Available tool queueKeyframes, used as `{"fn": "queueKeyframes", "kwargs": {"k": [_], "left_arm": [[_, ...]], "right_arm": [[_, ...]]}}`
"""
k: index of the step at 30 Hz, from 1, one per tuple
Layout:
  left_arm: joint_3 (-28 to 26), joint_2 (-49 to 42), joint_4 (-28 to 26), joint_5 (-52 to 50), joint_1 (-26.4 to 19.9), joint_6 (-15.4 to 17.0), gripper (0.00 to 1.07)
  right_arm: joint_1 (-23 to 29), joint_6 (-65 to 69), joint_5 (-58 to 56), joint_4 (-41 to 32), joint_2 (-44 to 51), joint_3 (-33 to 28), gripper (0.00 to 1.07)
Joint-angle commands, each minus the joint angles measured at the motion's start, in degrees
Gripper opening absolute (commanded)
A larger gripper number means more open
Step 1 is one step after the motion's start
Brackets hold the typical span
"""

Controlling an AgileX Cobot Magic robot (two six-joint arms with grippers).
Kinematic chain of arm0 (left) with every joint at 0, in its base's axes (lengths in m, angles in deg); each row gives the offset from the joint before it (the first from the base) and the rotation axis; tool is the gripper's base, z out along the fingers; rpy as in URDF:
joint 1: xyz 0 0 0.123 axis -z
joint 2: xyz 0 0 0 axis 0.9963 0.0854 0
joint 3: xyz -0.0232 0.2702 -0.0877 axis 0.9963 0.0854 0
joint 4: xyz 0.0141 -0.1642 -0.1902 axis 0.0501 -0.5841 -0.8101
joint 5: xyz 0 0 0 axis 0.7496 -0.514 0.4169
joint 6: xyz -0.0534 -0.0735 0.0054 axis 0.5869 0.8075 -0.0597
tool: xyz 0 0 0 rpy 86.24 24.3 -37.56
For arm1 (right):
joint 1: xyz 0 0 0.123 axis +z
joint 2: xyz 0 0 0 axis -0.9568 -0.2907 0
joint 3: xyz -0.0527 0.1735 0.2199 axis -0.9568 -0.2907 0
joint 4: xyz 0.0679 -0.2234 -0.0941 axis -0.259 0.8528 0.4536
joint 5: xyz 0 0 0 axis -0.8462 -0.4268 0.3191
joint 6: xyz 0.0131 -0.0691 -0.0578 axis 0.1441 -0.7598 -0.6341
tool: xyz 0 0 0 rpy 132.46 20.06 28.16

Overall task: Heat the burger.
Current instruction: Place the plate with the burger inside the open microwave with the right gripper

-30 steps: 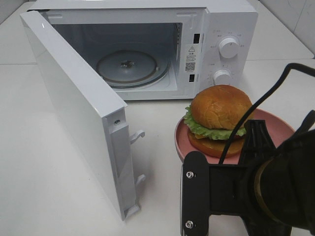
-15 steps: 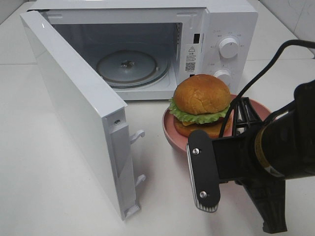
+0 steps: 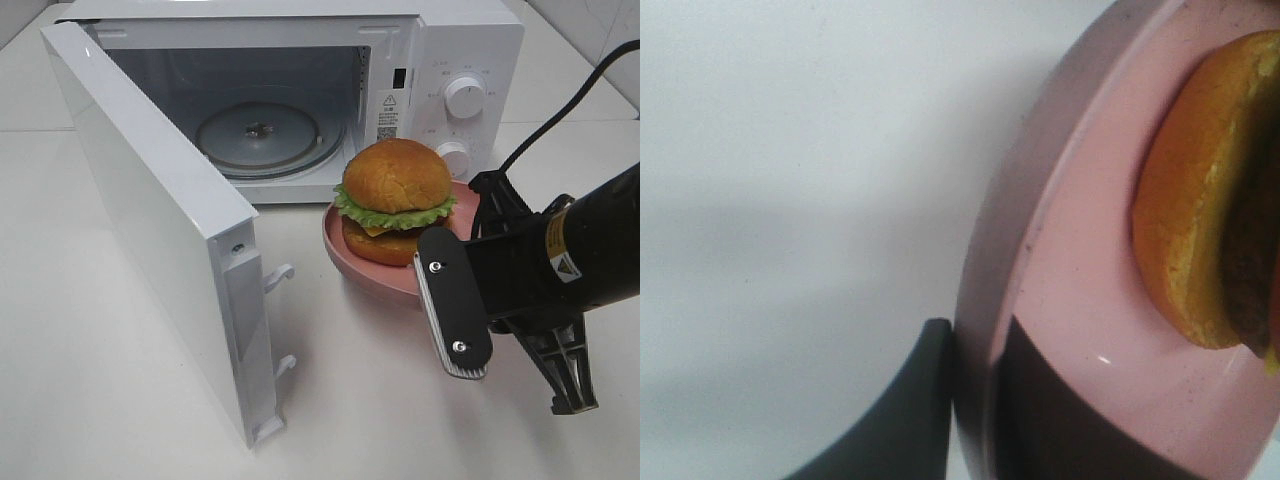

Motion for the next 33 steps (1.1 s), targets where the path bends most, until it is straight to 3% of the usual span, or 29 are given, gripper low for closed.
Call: {"fn": "queueKeyframes", "kwargs": {"k": [1,2,4,7,11,33], "left_arm": [[-0.06,-0.74,0.00,-0.97,0.11,0.00,0.97],[-0.06,-0.74,0.00,-0.97,0.11,0.00,0.97],[-0.06,-0.74,0.00,-0.97,0.11,0.00,0.97],[-0.06,-0.74,0.00,-0.97,0.11,0.00,0.97],[-0.06,-0.74,0.00,-0.97,0.11,0.00,0.97],[-0.06,-0.74,0.00,-0.97,0.11,0.00,0.97]], "right_arm": [[-1.66,-14.27,5.56,-8.54,0.69,0.23,0.05],[-1.66,-14.27,5.56,-8.54,0.69,0.23,0.05],[-2.92,-26.93,8.37,-17.76,0.69,0.23,0.06],[-3.09,-29.91,9.11,-20.17,0.69,0.23,0.06],[-4.13,-40.51,11.40,-31.00,0.69,0.29,0.06],[-4.13,-46.75,12.20,-35.12,-2.41,5.61,0.00]]}}
